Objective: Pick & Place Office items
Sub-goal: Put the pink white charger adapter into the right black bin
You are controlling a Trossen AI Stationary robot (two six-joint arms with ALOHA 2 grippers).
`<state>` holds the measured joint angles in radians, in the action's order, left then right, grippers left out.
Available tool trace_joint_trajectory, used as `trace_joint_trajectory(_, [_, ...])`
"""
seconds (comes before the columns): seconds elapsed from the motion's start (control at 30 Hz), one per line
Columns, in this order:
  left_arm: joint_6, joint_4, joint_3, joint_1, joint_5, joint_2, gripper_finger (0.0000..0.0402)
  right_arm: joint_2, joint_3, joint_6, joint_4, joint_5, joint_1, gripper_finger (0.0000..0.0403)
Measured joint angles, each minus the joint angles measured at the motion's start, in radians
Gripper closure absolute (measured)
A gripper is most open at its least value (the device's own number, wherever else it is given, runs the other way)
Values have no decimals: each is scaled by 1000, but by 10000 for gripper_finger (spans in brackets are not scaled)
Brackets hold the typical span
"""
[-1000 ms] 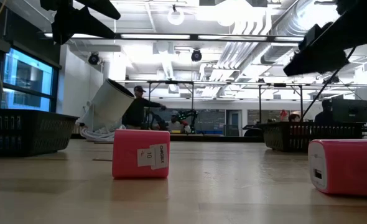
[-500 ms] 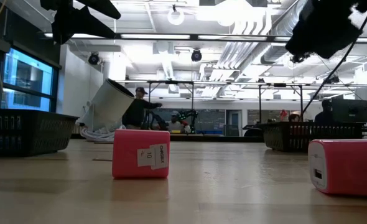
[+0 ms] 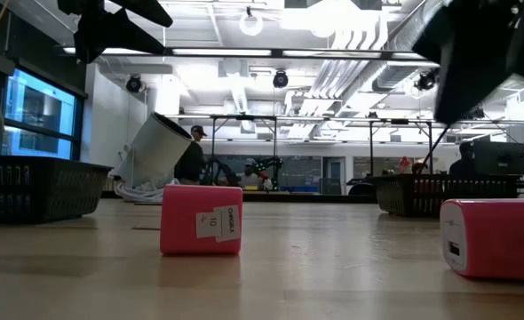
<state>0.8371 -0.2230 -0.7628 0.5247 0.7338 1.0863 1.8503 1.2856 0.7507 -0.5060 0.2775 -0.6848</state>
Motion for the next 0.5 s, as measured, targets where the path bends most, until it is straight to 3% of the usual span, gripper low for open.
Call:
trace_joint_trajectory(0.3, [0,0,0,0,0,0,208,78,41,112,-23,-124,46,176])
trace_joint_trajectory(0.5, [0,0,0,0,0,0,208,88,45,113,-23,-146,60,176])
